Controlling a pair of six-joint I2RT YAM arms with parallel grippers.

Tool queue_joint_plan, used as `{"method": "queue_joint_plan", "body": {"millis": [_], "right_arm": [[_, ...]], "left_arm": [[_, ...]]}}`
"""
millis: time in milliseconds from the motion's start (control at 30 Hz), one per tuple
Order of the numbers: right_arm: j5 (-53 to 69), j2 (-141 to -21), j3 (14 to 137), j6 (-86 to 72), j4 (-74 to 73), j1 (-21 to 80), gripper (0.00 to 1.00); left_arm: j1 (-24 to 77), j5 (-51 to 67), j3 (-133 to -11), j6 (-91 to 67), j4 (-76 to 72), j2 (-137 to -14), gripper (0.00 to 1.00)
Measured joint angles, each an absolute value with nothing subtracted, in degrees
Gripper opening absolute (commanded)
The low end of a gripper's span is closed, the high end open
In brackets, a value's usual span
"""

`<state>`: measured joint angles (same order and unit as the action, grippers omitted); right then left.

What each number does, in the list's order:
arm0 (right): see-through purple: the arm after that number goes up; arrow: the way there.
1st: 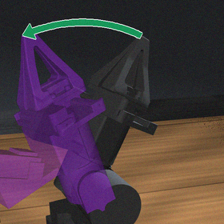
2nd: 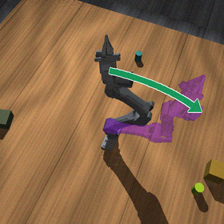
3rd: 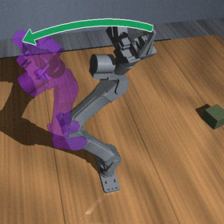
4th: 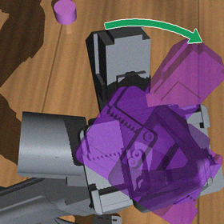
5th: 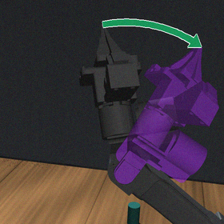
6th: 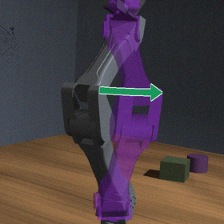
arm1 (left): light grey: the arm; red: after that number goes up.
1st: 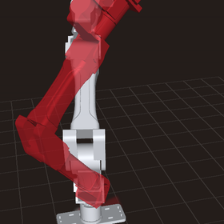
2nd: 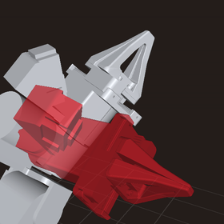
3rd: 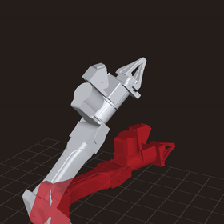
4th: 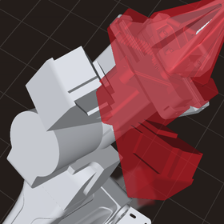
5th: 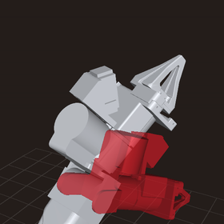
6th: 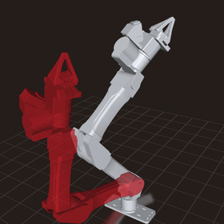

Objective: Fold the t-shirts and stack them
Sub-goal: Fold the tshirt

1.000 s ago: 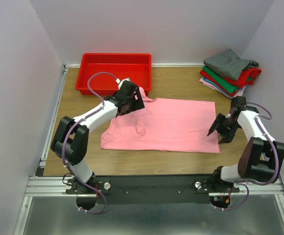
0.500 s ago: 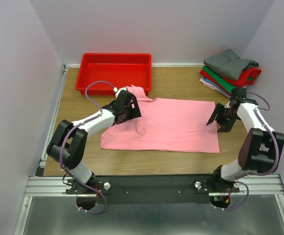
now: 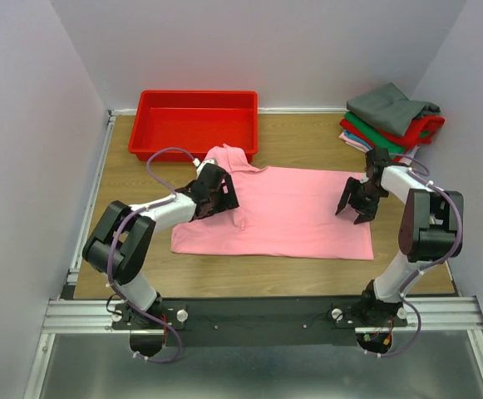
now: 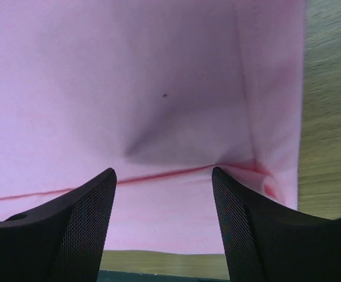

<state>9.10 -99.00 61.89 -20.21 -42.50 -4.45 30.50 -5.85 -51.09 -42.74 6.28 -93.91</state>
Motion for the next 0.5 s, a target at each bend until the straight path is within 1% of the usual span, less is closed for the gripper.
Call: {"method": "queue_joint_plan", "body": {"millis": [200,500], "right_arm": [[6.42,-99.94,61.41,-21.65,-42.04,-4.47,0.73],[3.27,-95.94,56.42,-25.91,-42.52,-4.45,0.74]], "left_arm": [[30.5,-5.98,-49.04,-42.61,3.36,-94.06,0.89],[31.81,-7.01,-42.41,-44.4,-1.13,-89.54,0.89]]}}
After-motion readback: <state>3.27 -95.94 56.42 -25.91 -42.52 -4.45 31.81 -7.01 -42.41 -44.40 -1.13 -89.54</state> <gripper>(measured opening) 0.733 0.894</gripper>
